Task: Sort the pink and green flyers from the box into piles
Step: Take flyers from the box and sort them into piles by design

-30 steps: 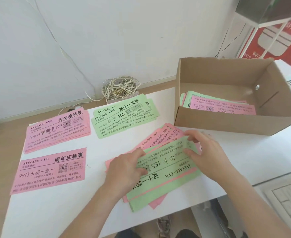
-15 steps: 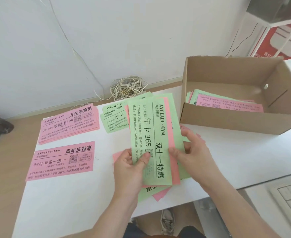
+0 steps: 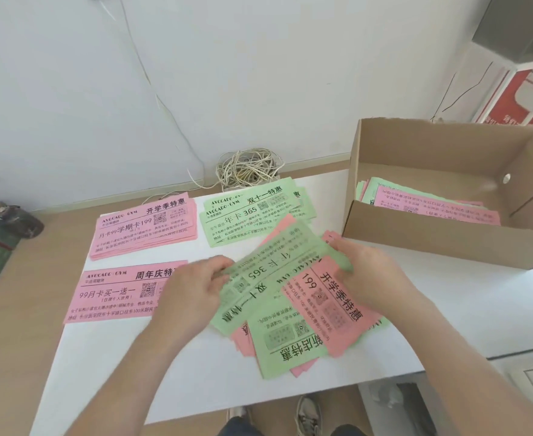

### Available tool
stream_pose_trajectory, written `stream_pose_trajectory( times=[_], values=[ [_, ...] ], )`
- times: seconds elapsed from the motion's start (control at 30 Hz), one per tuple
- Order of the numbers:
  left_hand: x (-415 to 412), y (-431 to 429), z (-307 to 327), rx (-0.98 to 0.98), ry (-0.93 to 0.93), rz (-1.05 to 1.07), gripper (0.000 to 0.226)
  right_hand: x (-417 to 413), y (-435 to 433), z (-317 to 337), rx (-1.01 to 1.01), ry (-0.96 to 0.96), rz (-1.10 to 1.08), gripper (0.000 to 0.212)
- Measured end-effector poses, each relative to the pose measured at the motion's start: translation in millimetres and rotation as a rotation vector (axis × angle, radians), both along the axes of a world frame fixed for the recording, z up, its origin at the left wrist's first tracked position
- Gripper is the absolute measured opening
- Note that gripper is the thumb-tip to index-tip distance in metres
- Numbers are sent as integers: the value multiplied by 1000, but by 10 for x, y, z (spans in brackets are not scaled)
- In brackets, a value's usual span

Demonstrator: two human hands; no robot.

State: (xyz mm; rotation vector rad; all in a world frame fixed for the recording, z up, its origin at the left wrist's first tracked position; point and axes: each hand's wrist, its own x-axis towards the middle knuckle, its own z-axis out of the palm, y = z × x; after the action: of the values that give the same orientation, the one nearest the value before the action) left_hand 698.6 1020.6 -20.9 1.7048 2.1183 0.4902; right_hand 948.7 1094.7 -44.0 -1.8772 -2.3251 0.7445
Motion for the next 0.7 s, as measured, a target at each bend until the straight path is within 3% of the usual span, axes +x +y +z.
stream_pose_trajectory(
  times=[0.13,0.2,0.33,0.5,0.6,0.7],
  values=[
    [-229,513,307,33,92,-76,23,-28,-33,-64,179,-106,8,67],
    [-259,827,321,56,-138,79,18,-50,-92,-80,160,-101,8,77],
    [-131,1152,114,-5,-831,415,6,-110,-237,-149,25,-165,58,85],
    [226,1145,-231,-144,-1348,696,12,-93,-182,-149,-35,-127,37,77],
    [407,1132,-268,-151,-1559,802,4,-65,-125,-131,-47,-58,-13,63],
    [532,1190,-279,-167,-1598,821,11,-1,-85,-136,-5,-49,-40,58]
  ],
)
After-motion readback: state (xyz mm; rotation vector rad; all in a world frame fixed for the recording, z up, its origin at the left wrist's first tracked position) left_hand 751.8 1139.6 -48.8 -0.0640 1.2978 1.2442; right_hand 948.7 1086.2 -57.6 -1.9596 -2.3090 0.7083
